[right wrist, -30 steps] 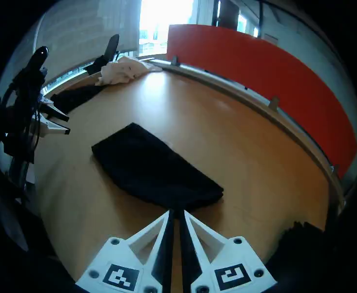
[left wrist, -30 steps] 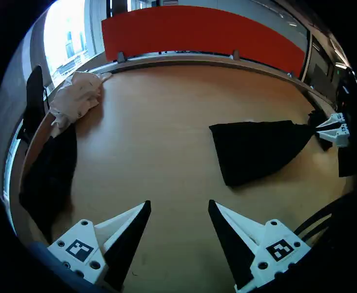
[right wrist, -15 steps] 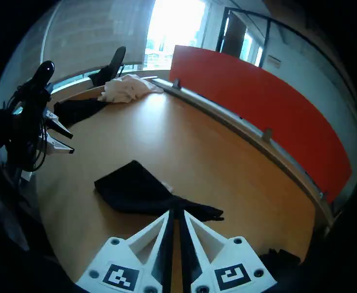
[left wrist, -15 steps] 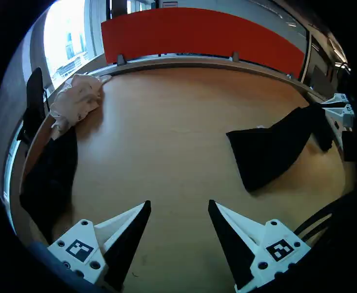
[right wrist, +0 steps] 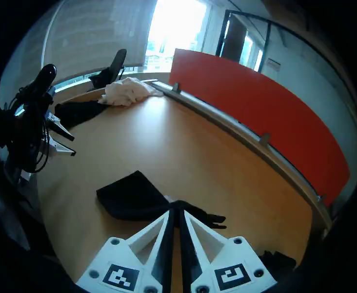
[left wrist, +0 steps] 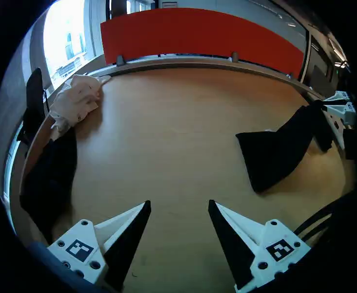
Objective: Fold towel
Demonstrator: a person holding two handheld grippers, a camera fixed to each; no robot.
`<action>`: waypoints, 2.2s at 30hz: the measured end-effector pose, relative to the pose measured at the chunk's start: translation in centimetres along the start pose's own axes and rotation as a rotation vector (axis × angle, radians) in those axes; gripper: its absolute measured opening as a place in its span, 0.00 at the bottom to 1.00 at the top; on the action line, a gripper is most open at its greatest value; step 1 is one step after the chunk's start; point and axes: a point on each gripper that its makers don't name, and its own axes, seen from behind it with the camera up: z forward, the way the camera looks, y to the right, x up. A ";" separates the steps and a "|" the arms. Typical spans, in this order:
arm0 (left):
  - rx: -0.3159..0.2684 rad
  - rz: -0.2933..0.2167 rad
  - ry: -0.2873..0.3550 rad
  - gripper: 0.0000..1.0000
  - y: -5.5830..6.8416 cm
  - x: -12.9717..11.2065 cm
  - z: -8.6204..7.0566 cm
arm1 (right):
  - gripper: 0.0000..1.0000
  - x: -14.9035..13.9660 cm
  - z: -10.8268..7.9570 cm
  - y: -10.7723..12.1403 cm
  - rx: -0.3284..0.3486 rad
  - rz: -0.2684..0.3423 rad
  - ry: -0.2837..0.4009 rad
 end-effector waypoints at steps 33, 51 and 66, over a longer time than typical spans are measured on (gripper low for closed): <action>0.000 -0.006 0.013 0.87 -0.4 0.7 0.0 | 0.07 -0.1 4.5 -6.3 0.135 -0.027 -0.019; 0.028 -0.034 0.024 0.87 -2.3 0.7 -1.1 | 0.07 -0.2 8.2 -12.3 0.275 -0.075 -0.054; 0.040 -0.046 0.018 0.87 -3.3 0.1 -1.2 | 0.75 -2.1 9.8 -13.0 0.269 -0.037 -0.119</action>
